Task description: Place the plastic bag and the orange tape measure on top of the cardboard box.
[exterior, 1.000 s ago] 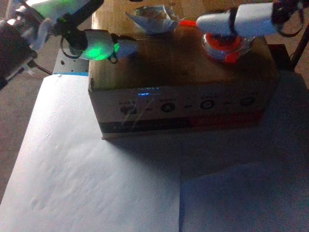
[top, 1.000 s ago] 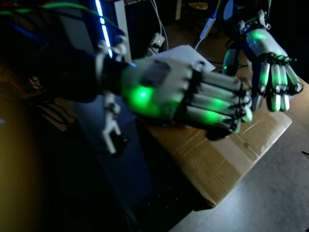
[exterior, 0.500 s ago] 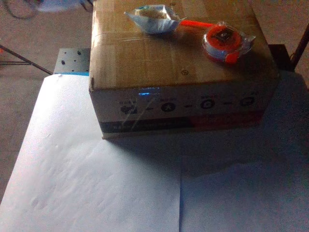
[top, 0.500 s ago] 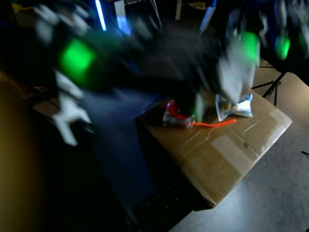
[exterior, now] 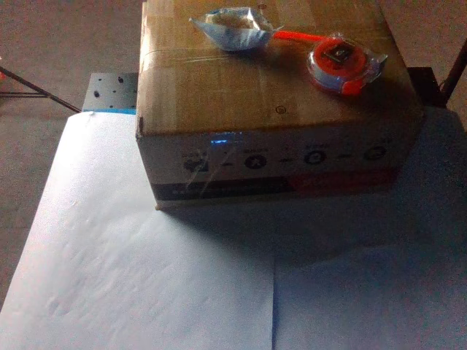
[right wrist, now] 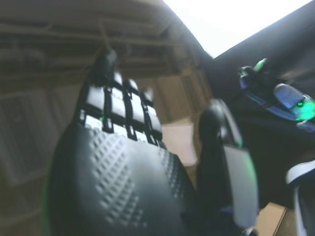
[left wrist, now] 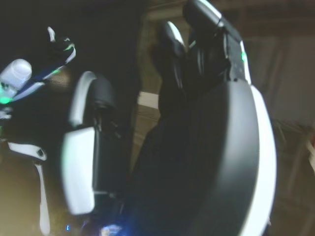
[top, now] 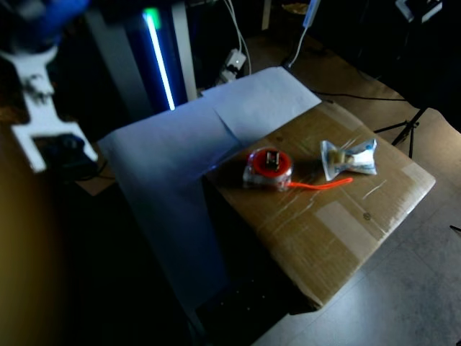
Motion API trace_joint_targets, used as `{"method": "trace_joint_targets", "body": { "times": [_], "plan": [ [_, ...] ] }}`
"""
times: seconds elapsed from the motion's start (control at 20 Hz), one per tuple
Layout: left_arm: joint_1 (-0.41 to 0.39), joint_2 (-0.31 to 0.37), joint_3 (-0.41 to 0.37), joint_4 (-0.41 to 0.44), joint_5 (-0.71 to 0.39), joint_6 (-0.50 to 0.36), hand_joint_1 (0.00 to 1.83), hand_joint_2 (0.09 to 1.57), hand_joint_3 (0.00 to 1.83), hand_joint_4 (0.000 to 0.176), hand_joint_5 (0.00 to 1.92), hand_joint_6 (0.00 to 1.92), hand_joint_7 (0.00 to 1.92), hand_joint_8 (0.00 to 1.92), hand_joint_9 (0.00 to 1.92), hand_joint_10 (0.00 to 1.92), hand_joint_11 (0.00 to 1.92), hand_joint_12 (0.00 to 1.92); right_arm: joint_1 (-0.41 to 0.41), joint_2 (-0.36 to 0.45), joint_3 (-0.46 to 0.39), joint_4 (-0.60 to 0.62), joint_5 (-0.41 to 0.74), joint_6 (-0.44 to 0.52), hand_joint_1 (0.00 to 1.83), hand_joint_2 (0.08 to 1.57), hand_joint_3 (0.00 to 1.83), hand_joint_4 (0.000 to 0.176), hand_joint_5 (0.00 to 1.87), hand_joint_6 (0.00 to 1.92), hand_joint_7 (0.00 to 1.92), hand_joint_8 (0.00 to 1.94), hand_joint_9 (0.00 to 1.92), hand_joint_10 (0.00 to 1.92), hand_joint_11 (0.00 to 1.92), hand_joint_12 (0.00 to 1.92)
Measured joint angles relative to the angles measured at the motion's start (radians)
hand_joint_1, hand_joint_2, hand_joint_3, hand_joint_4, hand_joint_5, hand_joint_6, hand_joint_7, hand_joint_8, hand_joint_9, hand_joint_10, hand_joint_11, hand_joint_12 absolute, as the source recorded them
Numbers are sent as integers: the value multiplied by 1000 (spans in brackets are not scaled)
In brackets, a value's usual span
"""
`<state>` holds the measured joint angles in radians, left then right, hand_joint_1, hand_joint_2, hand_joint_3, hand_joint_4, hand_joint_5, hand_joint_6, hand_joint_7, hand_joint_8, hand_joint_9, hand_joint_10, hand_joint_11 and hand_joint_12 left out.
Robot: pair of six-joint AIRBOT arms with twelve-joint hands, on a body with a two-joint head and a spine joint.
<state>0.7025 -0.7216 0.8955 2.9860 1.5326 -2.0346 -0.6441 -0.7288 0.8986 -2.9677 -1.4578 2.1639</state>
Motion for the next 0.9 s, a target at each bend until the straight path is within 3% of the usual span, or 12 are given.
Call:
{"method": "trace_joint_targets", "body": {
  "times": [0.15,0.25,0.3,0.4,0.45,0.5,0.55,0.6,0.65,0.75,0.8,0.9],
  "plan": [
    [30,-27,0,-4,27,-39,3,1386,2,0,0,0,35,0,154,394,0,1197,-189,-11,-3,62,-98,118,502,1213,0,30,59,1166,349,9,387,67,0,1271],
    [109,-33,0,-37,66,-62,383,1332,12,108,121,623,255,8,179,270,0,1103,-219,-11,-10,136,-138,127,687,1340,12,153,420,1661,471,41,343,336,0,1299],
    [128,-38,0,-53,75,-62,310,1280,1,127,4,24,74,3,105,182,0,914,-219,-8,-8,153,-171,127,745,1363,2,175,531,1688,585,93,366,483,0,1413],
    [144,-27,-14,-88,111,-64,469,1238,3,176,155,637,367,51,267,317,0,1146,-219,-5,-20,130,-215,126,821,1164,0,85,883,1636,826,1499,675,882,224,1405],
    [145,-14,-31,-80,124,-59,121,1427,49,176,20,525,99,5,29,64,0,178,-220,5,-42,96,-206,127,804,1222,101,160,683,1637,730,1739,579,1034,137,1464],
    [145,-5,-47,-51,135,-35,5,1533,12,176,0,514,131,13,51,32,0,83,-220,18,-61,47,-196,108,731,1164,535,122,540,1859,854,1905,590,1469,46,1525],
    [145,-4,-58,-27,142,5,222,1445,0,176,55,804,248,31,138,94,0,634,-220,22,-68,18,-200,86,1035,1008,744,0,623,1909,737,1660,649,1404,231,1472],
    [145,-4,-72,-16,138,40,324,1444,0,102,143,1038,399,66,259,194,0,1148,-220,22,-69,2,-200,82,1055,1128,559,0,566,1921,589,1665,540,1370,199,1501],
    [139,-6,-76,-4,140,45,345,1545,12,156,236,1709,454,125,91,718,0,1265,-220,25,-76,7,-197,81,1024,1381,118,0,507,1849,455,1792,416,1664,216,1692],
    [150,3,-92,-21,145,-48,2,1549,1,84,110,1152,437,232,112,860,0,1373,-229,60,-115,20,-200,86,1218,1424,2,0,472,1921,431,1764,377,1793,32,1852],
    [168,3,-102,-31,143,-100,525,1496,0,175,336,1891,418,400,98,915,0,1030,-239,64,-115,19,-216,124,977,1446,2,16,454,1846,418,1782,224,1621,0,1732],
    [187,3,-111,-32,130,-159,566,1536,0,57,323,1921,179,1204,87,1291,0,1252,-261,66,-133,50,-208,140,1025,1400,0,20,496,1768,533,1673,429,1569,282,1676]
  ]
}}
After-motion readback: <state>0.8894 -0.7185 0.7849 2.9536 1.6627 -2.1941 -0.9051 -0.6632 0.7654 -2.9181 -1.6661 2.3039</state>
